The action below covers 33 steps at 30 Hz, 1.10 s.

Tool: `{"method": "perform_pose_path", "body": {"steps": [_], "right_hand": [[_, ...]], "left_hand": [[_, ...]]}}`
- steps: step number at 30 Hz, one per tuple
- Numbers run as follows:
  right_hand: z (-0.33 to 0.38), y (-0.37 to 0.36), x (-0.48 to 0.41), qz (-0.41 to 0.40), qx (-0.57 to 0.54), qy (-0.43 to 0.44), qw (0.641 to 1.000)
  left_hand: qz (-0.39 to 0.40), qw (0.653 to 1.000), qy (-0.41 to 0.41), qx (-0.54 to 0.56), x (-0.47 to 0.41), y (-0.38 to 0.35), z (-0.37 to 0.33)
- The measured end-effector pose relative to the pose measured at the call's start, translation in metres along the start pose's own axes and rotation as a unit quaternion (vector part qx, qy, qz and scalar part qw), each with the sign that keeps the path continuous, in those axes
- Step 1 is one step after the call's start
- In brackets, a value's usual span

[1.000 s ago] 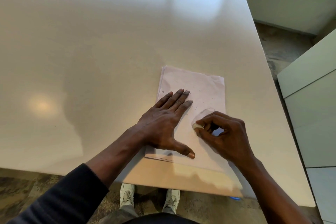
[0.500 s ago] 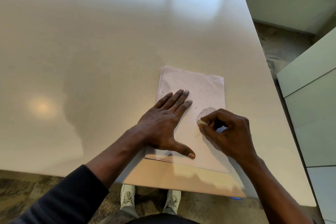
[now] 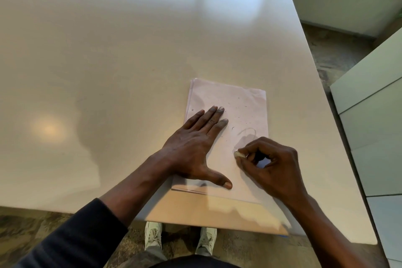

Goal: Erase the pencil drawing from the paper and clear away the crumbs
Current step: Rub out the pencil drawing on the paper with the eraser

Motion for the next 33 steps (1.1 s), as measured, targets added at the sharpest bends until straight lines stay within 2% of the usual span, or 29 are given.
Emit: {"method": "perform_pose_path", "body": {"steps": [3, 10, 15, 22, 27, 33], "right_hand": [[0.007, -0.005, 0.006, 0.039, -0.028, 0.027, 0.998], [-0.01, 0.003, -0.003, -0.026, 0.01, -0.015, 1.0], [0.005, -0.009, 0.003, 0.033, -0.023, 0.03, 0.999], [-0.018, 0.006, -0.017, -0.048, 0.043, -0.033, 0.997], [-0.004, -0.012, -0.015, 0.042, -0.025, 0.037, 0.998], [-0.023, 0.0, -0.031, -0.043, 0.021, -0.012, 0.999]], "left_hand": [[0.0, 1.0, 0.0, -0.004, 0.0, 0.0, 0.0], [0.001, 1.0, -0.002, -0.005, 0.001, 0.002, 0.0], [0.002, 1.0, -0.005, -0.005, 0.0, 0.001, -0.001], [0.003, 1.0, -0.001, -0.001, 0.001, 0.002, 0.0], [0.003, 1.0, -0.005, 0.001, 0.001, 0.001, 0.0], [0.002, 1.0, 0.0, 0.004, 0.001, 0.001, 0.0]]}}
Point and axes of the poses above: each hand's wrist, its own x-axis away from the middle knuckle, its own y-axis out of the back of the hand, z = x × y, the point moved 3 cm from there along -x, towards the middle knuckle, and after that the axes turned 6 degrees about y, right-handed, at the moved point
